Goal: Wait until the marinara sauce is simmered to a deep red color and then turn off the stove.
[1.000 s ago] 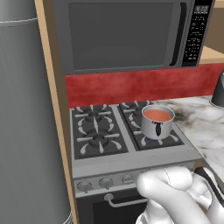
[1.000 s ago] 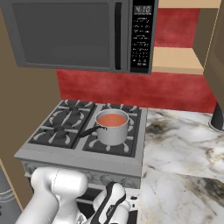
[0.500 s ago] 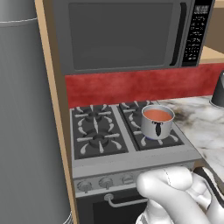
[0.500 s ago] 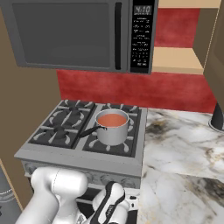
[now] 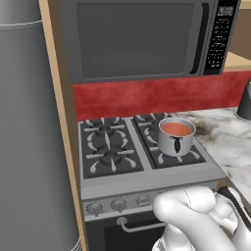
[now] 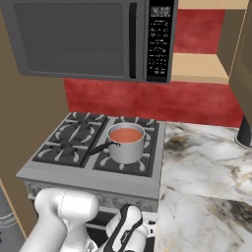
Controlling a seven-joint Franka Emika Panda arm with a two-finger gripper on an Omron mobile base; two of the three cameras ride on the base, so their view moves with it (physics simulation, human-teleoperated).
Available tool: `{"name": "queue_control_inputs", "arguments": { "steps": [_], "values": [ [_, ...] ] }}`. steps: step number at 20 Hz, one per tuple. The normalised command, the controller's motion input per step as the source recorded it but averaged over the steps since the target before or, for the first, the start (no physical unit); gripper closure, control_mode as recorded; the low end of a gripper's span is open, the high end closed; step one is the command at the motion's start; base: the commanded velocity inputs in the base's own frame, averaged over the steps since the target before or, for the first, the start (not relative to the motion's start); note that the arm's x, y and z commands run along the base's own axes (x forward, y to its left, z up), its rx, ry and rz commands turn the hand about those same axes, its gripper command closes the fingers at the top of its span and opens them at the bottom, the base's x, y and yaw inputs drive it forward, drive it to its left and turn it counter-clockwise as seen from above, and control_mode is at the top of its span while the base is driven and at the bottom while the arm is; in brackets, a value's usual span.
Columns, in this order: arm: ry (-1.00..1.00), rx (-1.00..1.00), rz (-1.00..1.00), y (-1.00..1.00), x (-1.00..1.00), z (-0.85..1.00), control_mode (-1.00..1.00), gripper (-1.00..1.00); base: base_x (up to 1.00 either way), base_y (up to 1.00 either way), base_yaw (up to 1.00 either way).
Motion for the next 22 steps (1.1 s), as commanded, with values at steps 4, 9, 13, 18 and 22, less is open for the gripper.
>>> {"name": "queue_control_inputs", "arguments": {
  "steps": [4,9,13,18,22],
  "values": [
    [0.0,0.0,0.0,0.0,0.21,-0.07,-1.0,-1.0,0.0,0.0,0.0],
    [0.0,0.0,0.0,0.0,0.3,-0.07,-1.0,-1.0,0.0,0.0,0.0],
    [0.0,0.0,0.0,0.0,0.36,-0.06,-1.0,-1.0,0.0,0.0,0.0],
    [0.0,0.0,0.0,0.0,0.38,0.0,-1.0,-1.0,0.0,0.0,0.0],
    [-0.01,0.0,0.0,0.0,0.19,0.0,-1.0,-1.0,0.0,0.0,0.0]
  ]
}}
